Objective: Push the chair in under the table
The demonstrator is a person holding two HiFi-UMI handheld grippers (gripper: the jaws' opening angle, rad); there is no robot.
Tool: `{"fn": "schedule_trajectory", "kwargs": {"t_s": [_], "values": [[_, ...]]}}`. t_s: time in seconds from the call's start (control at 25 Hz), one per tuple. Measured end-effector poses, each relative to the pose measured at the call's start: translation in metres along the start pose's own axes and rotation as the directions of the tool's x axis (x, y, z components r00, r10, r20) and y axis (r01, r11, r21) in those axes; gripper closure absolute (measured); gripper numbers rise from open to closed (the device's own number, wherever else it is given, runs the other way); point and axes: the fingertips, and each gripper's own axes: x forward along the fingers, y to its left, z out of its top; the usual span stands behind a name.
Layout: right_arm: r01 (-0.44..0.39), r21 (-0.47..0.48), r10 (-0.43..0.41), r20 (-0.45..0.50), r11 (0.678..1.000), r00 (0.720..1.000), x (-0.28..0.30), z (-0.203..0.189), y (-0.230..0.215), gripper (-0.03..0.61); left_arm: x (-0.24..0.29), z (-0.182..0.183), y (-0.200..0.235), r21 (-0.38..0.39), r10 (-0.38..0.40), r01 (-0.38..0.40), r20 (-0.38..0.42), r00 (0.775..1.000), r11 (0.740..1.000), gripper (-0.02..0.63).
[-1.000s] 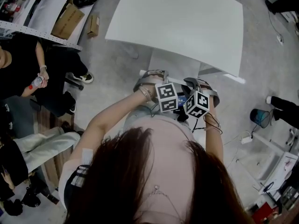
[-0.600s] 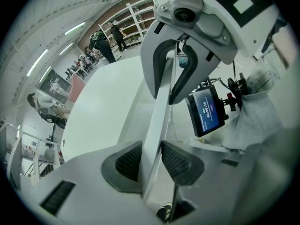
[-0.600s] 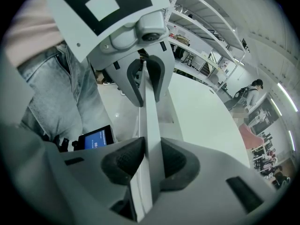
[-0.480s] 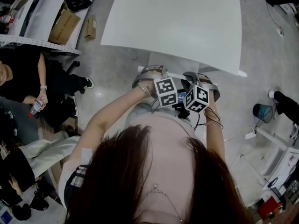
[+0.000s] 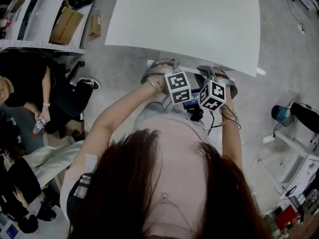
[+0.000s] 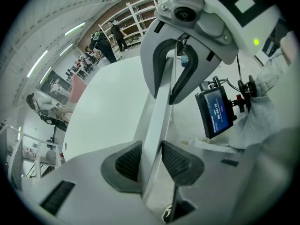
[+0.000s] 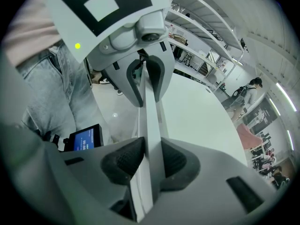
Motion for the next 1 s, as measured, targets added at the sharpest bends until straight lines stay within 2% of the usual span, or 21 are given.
{"fn": "schedule_trajectory", "kwargs": {"t_s": [1.0], "values": [[0.029, 0.016, -0.029, 0.0, 0.999, 1.0, 0.019, 0.005, -0.041, 0.468, 0.017, -0.001, 0.045, 0.02, 0.012, -0.012, 0.003, 1.0, 1.0, 0.477]]}}
